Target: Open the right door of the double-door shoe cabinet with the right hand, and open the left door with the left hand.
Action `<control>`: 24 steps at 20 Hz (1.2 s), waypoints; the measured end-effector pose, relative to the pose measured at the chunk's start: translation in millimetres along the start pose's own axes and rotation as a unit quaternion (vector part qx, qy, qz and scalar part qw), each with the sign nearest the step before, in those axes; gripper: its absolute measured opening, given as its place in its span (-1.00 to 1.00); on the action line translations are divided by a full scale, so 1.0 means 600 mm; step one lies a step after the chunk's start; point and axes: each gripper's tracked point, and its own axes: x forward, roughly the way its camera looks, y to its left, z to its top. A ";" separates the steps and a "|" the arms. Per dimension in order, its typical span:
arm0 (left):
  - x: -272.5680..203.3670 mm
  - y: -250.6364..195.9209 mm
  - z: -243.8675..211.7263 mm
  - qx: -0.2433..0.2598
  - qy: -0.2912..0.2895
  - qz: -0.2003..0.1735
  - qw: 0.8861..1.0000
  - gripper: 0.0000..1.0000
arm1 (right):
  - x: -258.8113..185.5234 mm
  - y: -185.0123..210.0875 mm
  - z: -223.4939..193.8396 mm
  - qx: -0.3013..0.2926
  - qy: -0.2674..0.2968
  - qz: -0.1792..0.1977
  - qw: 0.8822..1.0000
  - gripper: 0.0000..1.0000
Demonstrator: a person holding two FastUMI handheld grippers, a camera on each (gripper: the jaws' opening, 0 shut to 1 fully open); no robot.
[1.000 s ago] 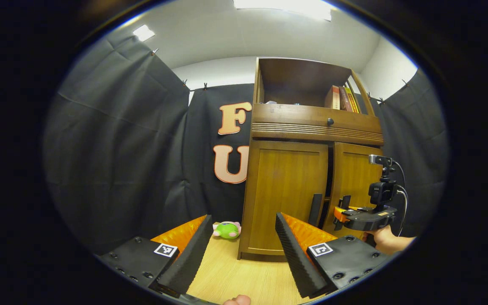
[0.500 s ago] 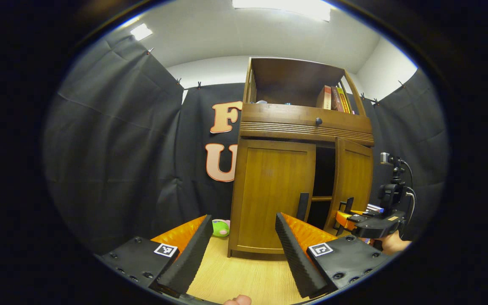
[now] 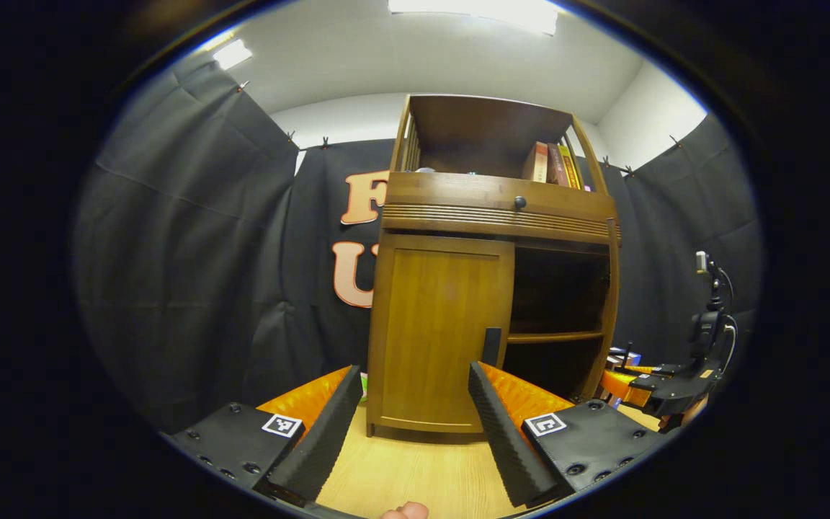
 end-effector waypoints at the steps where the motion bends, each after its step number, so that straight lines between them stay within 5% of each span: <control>1: 0.000 -0.013 0.001 0.000 -0.001 -0.006 1.000 0.89 | -0.009 -0.010 0.000 0.002 -0.001 -0.004 1.000 -0.58; 2: 0.001 -0.026 0.001 0.000 -0.002 -0.013 1.000 0.89 | -0.016 -0.020 0.000 0.006 -0.003 -0.009 1.000 -0.39; 3: 0.002 -0.038 0.000 0.000 -0.002 -0.019 1.000 0.89 | -0.024 -0.028 0.002 0.008 -0.003 -0.013 1.000 -0.60; 7: 0.007 -0.072 -0.006 -0.001 -0.001 -0.035 0.999 0.90 | -0.049 -0.066 0.003 0.009 -0.002 -0.032 0.999 -0.67; 8: 0.008 -0.080 -0.008 -0.001 -0.001 -0.038 0.999 0.90 | -0.055 -0.080 0.004 0.012 -0.002 -0.039 0.999 -0.91; 9: 0.011 -0.087 -0.008 -0.003 -0.002 -0.042 0.999 0.90 | -0.062 -0.094 0.006 0.014 -0.001 -0.046 0.999 -0.71; 15: 0.030 -0.135 -0.010 -0.011 -0.004 -0.071 0.997 0.89 | -0.089 -0.178 0.009 0.005 0.003 -0.091 0.996 -0.88; 16: 0.034 -0.144 -0.010 -0.012 -0.005 -0.076 0.997 0.93 | -0.089 -0.191 0.010 0.005 0.003 -0.095 0.995 -0.71; 17: 0.035 -0.150 -0.011 -0.012 -0.006 -0.080 0.997 0.89 | -0.091 -0.198 0.010 0.007 0.001 -0.096 0.995 -0.94; 18: 0.036 -0.154 -0.012 -0.012 -0.006 -0.083 0.996 0.89 | -0.093 -0.204 0.012 0.011 -0.001 -0.095 0.995 -0.74; 19: 0.038 -0.158 -0.013 -0.012 -0.006 -0.085 0.996 0.89 | -0.096 -0.212 0.012 0.013 -0.002 -0.094 0.995 -0.96; 24: 0.041 -0.159 -0.012 -0.014 -0.010 -0.084 0.996 0.89 | -0.099 -0.241 0.013 0.010 0.003 -0.076 0.997 -0.99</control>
